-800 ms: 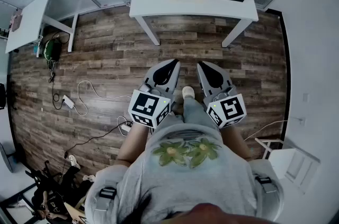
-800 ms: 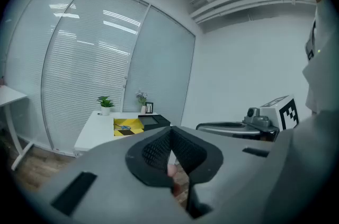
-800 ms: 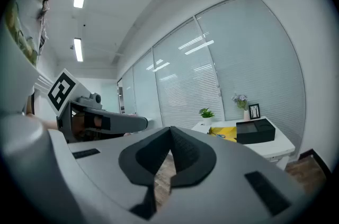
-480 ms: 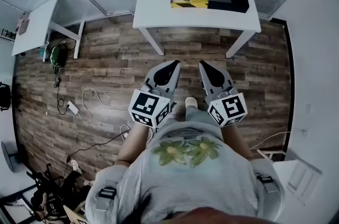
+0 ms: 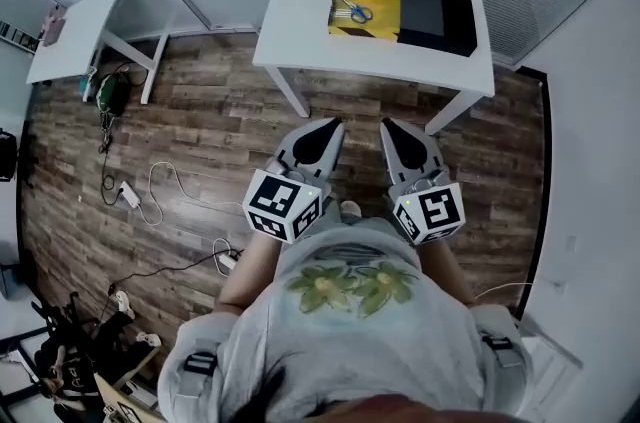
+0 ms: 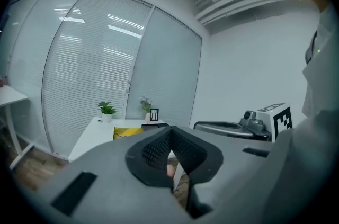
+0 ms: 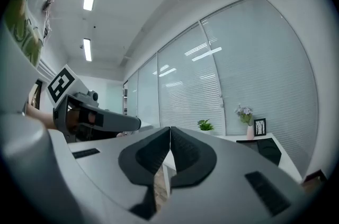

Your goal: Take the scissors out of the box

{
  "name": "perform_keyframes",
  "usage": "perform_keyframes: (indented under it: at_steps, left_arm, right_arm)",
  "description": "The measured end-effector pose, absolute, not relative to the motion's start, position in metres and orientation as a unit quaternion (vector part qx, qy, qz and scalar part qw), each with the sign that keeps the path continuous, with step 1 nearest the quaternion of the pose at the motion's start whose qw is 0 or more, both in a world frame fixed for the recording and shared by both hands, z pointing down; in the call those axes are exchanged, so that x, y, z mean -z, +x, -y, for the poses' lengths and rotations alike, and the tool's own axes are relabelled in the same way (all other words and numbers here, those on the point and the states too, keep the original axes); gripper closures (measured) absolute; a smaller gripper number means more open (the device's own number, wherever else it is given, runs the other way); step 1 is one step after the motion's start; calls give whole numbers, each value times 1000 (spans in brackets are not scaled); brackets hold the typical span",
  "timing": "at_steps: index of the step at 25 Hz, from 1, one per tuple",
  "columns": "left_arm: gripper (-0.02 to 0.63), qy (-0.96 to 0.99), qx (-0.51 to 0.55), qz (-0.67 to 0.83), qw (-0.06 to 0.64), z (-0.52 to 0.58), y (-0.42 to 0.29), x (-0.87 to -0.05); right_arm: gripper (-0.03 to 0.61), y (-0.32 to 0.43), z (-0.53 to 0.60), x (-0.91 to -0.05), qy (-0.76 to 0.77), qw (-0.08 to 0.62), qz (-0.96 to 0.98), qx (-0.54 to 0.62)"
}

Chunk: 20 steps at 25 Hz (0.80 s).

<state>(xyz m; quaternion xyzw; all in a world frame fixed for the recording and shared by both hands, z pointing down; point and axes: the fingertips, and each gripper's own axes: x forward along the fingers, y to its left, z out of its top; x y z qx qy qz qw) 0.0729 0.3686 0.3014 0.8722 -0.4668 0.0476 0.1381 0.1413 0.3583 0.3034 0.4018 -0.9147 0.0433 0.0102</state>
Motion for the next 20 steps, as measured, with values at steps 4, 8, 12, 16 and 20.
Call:
perform_keyframes:
  at_steps: [4,8,12,16,20]
  left_arm:
    - [617,874,-39,462,149,-356,73,-300]
    - [617,875,-49,455,158,-339,73,-307]
    - [617,872,-61,457,164,-309,67,-319]
    - [617,873,-78,453,165,-282,66,-331]
    - [617,876,-78,444,172,-246,60,-338]
  right_arm:
    - [571,142,-347,-298,400,0,916,-39]
    - [571,141,-332,-299,403,6,914,-42]
    - [571,138,-309,-302,403,23,914,-38]
    - [571,141,-282,-312,419,54,906,-23]
    - [571,133,-245,-316,427,64,902,-17]
